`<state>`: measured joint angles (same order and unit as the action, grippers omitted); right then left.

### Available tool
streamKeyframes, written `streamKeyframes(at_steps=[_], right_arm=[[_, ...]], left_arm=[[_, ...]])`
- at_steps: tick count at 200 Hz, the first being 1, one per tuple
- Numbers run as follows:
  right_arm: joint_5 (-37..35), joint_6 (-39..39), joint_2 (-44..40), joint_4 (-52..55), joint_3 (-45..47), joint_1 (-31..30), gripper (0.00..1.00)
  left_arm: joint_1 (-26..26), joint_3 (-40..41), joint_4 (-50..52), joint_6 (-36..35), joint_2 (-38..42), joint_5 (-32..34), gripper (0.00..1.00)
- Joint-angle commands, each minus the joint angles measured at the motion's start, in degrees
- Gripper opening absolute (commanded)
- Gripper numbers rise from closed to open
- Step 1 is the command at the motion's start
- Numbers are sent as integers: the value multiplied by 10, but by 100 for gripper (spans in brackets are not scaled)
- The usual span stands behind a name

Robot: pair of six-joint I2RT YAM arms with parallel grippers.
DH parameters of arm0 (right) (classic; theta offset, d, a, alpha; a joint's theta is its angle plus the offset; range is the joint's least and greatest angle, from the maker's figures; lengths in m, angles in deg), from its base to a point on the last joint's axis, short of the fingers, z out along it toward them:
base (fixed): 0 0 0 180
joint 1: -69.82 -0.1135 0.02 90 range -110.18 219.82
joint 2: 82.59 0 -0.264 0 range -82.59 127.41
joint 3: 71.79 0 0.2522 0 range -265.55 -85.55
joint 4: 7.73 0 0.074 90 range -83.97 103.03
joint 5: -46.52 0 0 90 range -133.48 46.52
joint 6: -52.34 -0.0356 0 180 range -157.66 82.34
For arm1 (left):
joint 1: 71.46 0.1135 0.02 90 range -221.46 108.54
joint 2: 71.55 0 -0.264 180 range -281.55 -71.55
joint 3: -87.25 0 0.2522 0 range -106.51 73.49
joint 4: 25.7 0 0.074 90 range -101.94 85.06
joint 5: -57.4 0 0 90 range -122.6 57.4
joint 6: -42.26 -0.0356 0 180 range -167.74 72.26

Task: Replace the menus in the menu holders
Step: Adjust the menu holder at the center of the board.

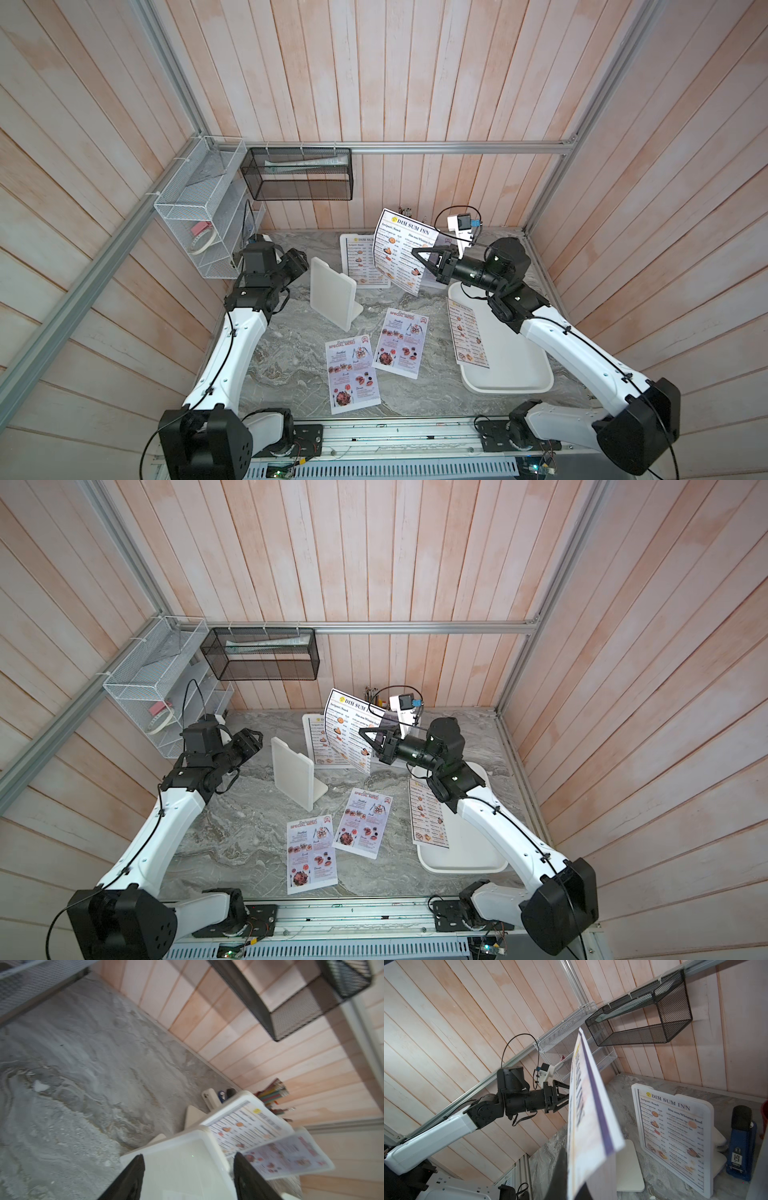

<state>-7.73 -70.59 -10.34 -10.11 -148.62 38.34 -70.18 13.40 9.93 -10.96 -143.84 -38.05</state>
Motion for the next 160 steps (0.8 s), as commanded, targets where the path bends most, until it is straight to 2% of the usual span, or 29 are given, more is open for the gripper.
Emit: streamKeyframes(at_steps=[1, 41, 160], right_arm=[[-50, 24, 25, 33, -31, -22, 0], [-108, 60, 65, 57, -81, -69, 0], [-144, 54, 92, 53, -118, -123, 0]], left_arm=[[4, 41, -7, 12, -39, 24, 70], [5, 69, -38, 21, -74, 17, 69], [5, 64, -125, -8, -161, -39, 69]])
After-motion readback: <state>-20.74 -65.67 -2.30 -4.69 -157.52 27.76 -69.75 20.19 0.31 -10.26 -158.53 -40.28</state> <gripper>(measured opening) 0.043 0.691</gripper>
